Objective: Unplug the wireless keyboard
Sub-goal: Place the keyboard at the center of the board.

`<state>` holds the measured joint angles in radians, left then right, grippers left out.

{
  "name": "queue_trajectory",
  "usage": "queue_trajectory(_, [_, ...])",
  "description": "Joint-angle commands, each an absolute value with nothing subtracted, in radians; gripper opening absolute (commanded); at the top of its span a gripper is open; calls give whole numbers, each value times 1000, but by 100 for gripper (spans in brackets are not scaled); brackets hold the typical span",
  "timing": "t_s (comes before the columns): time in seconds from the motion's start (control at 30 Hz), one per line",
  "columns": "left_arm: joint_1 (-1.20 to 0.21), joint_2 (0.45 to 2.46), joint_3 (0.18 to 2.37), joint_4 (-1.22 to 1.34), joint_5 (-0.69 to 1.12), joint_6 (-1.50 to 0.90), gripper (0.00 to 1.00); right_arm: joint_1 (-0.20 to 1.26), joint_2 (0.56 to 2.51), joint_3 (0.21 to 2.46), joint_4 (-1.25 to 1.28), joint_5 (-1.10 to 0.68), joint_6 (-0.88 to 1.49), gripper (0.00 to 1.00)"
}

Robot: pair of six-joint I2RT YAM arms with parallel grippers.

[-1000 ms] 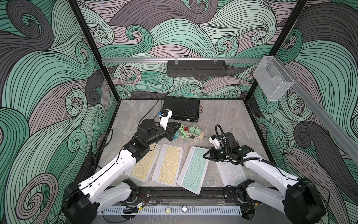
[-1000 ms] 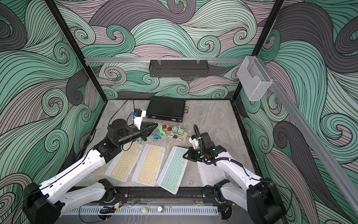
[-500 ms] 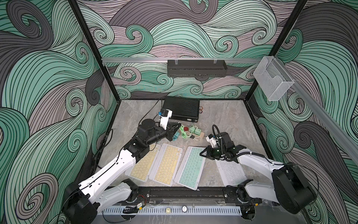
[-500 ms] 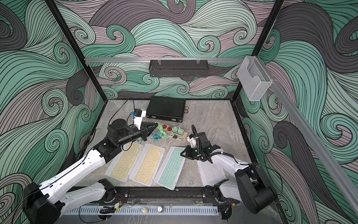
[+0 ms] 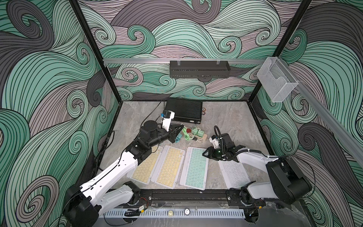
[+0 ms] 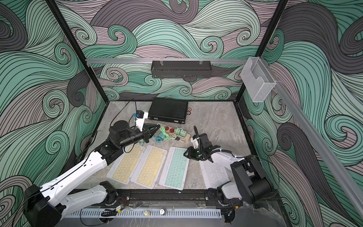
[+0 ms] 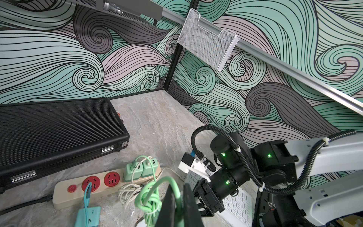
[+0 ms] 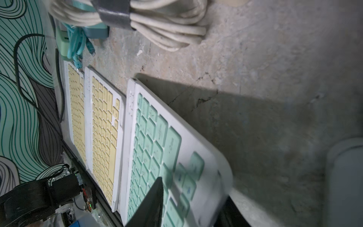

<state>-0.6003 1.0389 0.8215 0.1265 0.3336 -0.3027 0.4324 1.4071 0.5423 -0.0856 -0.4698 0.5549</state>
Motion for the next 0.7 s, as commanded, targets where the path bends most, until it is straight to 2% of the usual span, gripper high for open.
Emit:
queue_trajectory(0.0, [-595,1041,830,147,345,-300,0,429,1412,577,-69,-428,543,45])
queue_trajectory(0.3, [-597,1029,829,142,344,-297,0,430,1362,599,-127,-392,538,49])
queue_trajectory(0.53, [-596,1062,823,146,329,-290,0,430,1153,711,-298,-280,512,55])
queue_trajectory(0.67, [-598,1072,791,180,352,-228,0,429,1031,797,-303,-248,432,63])
